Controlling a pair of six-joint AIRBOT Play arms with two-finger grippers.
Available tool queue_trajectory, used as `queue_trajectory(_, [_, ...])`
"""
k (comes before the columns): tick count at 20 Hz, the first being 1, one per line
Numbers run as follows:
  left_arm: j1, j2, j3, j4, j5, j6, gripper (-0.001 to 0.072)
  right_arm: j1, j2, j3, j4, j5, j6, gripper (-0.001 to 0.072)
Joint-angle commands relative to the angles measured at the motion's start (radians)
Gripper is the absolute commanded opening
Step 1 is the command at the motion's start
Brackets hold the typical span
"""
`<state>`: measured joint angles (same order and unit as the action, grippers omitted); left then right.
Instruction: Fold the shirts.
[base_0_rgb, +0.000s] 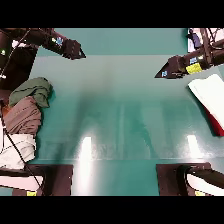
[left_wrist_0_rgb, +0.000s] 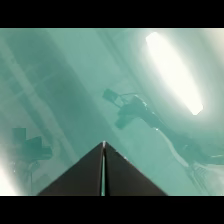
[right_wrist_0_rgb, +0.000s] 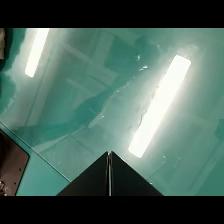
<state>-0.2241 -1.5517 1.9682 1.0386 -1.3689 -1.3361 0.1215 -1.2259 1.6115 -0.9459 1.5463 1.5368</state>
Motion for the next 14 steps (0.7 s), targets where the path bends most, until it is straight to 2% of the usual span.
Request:
queue_trajectory(1, [-0.001,0.000,0.000,0.000,0.000,0.000,0.0028,0.003,0.000,0.000,0.001,-0.003,0.000,0.0016])
queue_trajectory(14, [-0.001,0.000,0.000,-0.021,0.027,0.001,0.0028,0.003,0.000,0.000,0.000,0.000,0.000,0.0016])
